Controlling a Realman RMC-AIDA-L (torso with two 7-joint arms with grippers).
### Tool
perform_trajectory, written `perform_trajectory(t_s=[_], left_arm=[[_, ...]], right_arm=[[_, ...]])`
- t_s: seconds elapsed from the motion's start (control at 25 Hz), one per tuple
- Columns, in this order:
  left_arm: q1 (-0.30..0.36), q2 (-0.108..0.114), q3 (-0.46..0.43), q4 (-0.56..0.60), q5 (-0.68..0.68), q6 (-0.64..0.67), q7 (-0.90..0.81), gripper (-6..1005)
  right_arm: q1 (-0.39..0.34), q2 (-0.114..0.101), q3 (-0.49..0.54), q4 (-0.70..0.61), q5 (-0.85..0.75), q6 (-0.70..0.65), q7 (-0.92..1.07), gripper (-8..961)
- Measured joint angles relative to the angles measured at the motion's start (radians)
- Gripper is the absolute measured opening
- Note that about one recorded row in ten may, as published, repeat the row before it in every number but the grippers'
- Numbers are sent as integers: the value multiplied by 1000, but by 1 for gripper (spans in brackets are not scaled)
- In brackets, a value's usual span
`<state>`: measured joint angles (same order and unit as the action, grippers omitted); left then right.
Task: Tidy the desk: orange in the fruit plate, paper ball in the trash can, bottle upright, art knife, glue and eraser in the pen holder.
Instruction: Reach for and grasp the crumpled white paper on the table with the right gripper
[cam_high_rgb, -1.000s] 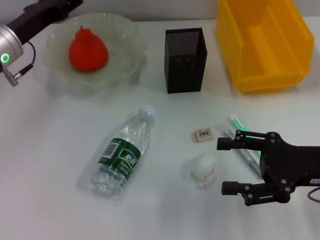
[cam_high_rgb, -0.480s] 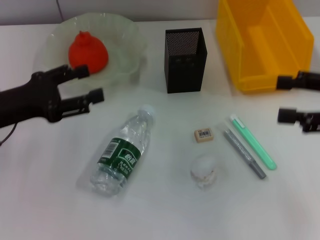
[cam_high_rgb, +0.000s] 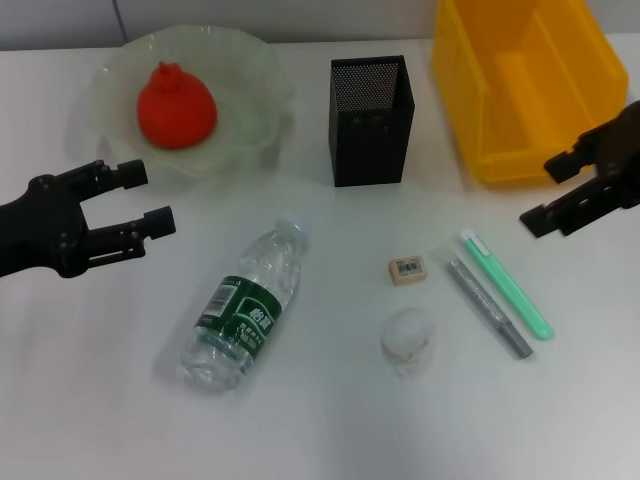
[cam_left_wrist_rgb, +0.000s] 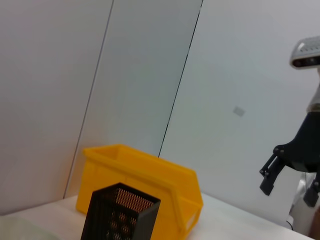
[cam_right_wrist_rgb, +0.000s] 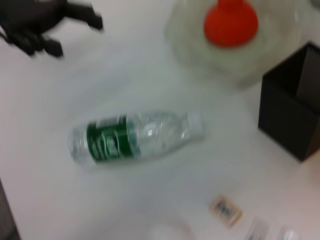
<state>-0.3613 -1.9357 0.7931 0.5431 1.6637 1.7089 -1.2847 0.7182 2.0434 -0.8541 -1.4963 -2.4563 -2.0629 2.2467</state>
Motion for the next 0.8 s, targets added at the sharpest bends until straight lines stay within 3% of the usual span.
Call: perform_trajectory(t_s=[0.04,0.08,0.12,0.24,0.52,0.8], left_arm=[[1,1,0,-1,3,-1,0,833],[1,1,0,-3,9,-3,0,833],[1,1,0,-3,12,-4,0,833],[0,1,-6,-6,33,-34,-22,833],[-8,1,-5,6,76,-48,-55,834],[-15,13,-5,22,141,-30,-93,833]], right_arm=[[29,10,-68,10,-51,-6,19,812],[29,10,-68,10,-51,-6,19,812],[39,25,-139,20,-66,-12,23,811],[50,36,-206,79,-60,1,26,811],[90,38,-307,277,-57,118,25,810],[115,44,-511,402,-18,303,43,809]])
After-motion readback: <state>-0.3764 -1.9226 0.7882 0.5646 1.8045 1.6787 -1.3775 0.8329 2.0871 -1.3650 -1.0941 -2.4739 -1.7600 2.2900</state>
